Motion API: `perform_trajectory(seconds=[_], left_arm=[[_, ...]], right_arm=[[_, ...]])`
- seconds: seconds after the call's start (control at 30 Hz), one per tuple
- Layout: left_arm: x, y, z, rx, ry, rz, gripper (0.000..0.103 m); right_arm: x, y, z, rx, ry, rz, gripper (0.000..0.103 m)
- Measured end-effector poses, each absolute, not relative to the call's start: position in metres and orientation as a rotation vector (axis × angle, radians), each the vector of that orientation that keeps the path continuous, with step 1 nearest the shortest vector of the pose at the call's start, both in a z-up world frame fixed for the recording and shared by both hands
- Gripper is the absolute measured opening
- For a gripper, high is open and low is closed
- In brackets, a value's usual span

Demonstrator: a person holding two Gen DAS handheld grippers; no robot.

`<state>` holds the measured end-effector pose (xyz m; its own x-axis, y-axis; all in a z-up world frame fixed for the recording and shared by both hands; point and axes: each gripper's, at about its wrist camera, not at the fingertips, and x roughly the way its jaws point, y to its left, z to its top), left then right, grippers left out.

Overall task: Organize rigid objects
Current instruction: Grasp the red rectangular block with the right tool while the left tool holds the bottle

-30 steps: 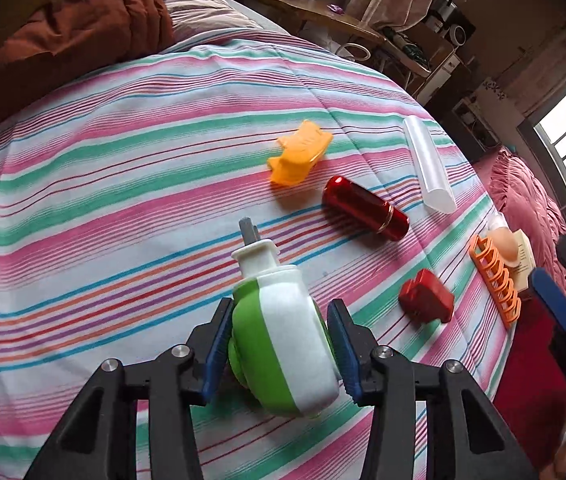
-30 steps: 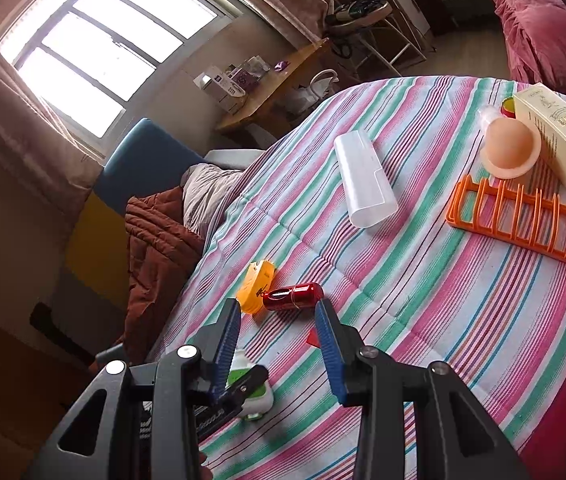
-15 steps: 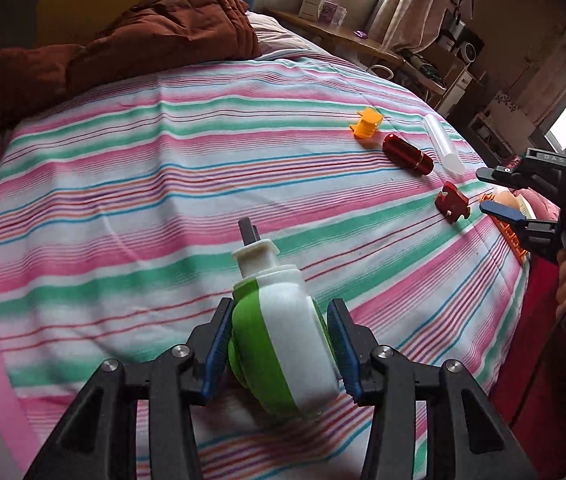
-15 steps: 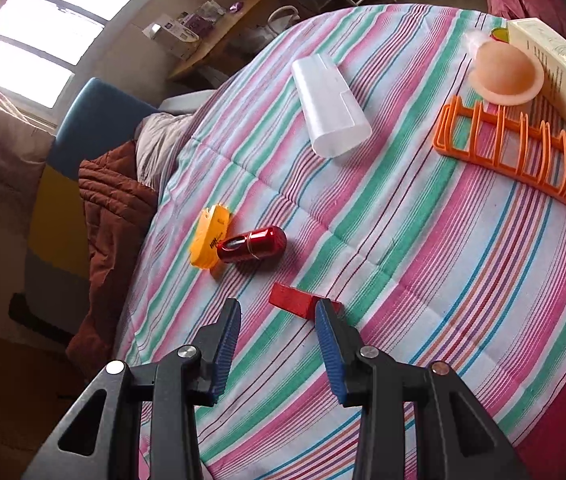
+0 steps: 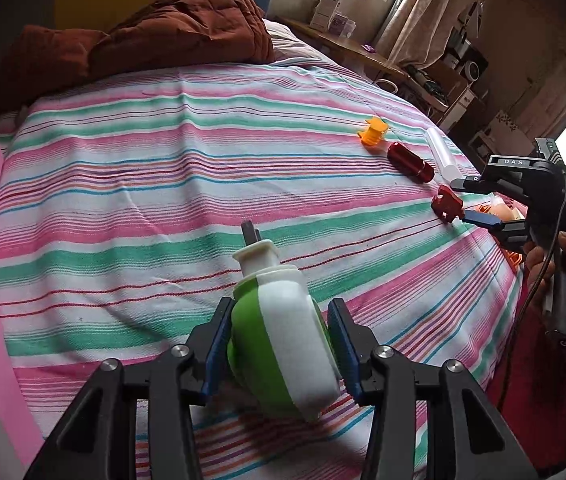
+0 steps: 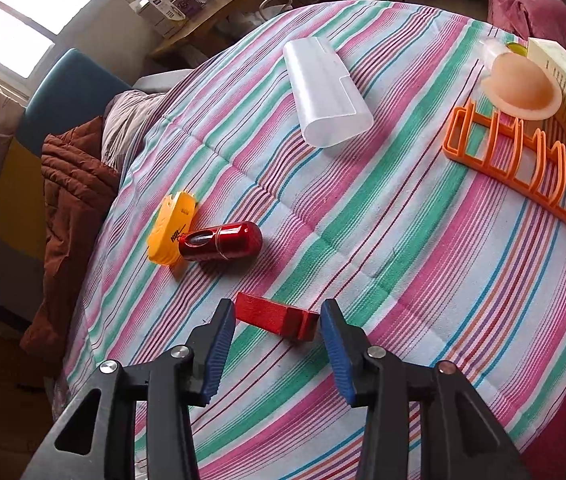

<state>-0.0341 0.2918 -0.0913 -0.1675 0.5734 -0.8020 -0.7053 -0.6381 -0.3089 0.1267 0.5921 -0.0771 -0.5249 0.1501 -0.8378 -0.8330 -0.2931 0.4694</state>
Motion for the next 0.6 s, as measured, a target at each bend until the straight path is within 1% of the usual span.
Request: perform_trajectory(seconds=[0.17,0.2,0.23,0.27,0.47,0.5,0.53,0.57,0.6], left_arm=[[-0.033,0.291,-0.092,-1.227,0.158,1.907,0.048],[-0.033,0.29,-0.092,-1.226,0.154,1.908,0.048],[-0.033,0.29,-0.092,-1.227,0.15,1.908,0.048],[-0.033,0.289,-0.092,-1.227,0.147,1.909,0.048],[-0.033,0.288,-0.092,-1.224,0.131,1.915,0.048],[-0.032,0.288,-0.092,-1.225,0.129,1.914,0.048],[-0.032,0.288,-0.092,-1.223,0.134,1.913,0.048],[-0.031,0.288,-0.092,-1.218,0.144,1.914,0.048],[-0.03,0.289,-0.092,-1.214,0.151,1.916,0.048]], right_arm=[[0.119,0.591,-0.078,-0.946,1.249,1.908,0.047],[0.117,0.59,-0.078,-0.955,1.24,1.911,0.054],[0.116,0.59,-0.079,-0.966,1.239,1.912,0.062],[0.114,0.589,-0.08,-0.973,1.237,1.914,0.064],[0.103,0.589,-0.083,-1.034,1.132,1.875,0.064],[0.1,0.589,-0.084,-1.048,1.108,1.865,0.062],[0.097,0.588,-0.085,-1.064,1.074,1.86,0.054],[0.093,0.586,-0.083,-1.082,1.028,1.866,0.05],[0.088,0.583,-0.083,-1.104,0.988,1.871,0.05]])
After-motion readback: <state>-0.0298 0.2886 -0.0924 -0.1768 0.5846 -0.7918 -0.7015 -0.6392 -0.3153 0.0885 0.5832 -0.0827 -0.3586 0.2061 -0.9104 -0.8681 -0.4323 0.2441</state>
